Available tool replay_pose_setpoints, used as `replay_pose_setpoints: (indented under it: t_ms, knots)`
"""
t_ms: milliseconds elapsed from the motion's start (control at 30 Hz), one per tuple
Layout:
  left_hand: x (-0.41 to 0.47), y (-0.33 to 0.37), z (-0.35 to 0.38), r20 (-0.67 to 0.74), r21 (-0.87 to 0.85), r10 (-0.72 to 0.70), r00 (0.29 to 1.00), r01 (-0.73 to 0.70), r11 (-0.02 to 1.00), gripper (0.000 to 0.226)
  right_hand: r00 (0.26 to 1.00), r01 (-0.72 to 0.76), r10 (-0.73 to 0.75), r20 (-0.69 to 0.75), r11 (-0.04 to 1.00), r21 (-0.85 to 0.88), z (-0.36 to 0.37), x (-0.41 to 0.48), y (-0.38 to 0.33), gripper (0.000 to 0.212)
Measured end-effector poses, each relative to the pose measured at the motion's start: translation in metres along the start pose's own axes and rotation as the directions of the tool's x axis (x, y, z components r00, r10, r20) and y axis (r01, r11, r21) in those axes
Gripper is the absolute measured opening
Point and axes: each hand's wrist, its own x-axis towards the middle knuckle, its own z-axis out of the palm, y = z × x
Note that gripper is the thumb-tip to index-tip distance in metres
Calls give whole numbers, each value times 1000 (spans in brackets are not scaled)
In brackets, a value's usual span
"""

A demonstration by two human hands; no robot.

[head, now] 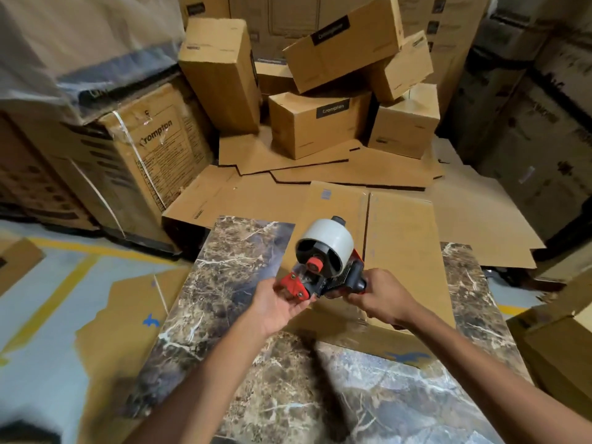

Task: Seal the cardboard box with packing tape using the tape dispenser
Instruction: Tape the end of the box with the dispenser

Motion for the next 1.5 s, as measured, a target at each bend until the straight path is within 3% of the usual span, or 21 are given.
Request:
replay_pose_setpoints:
  t_ms: [133,333,533,700,900,1100,1267,1500]
  knots:
    - [1,11,-22,-11,-22,30,999,-30,999,41,999,34,-32,32,997,-67,10,5,-17,30]
    - [-3,28,-46,48,387,100,994,-111,915,20,996,71,-65,57,989,-126,24,12,-35,32]
    - [-1,50,-58,71,581,194,978,-199,789,19,990,142,-137,35,959,-244,36,17,-45,34]
    - [6,65,-62,56,694,230,972,-203,691,20,994,105,-101,33,982,-159,40,17,-30,28]
    - [15,72,-76,28,752,231,973,-173,636,13,998,37,-34,47,996,-76,36,10,-9,16]
    - [30,65,-82,29,790,236,971,-167,590,18,998,50,-47,41,996,-76,44,12,-2,26]
    - [34,64,-88,32,794,205,978,-149,589,7,996,57,-51,69,995,-84,50,17,9,23]
    - [41,62,-91,40,785,176,984,-140,604,9,996,80,-75,53,993,-89,47,19,8,27]
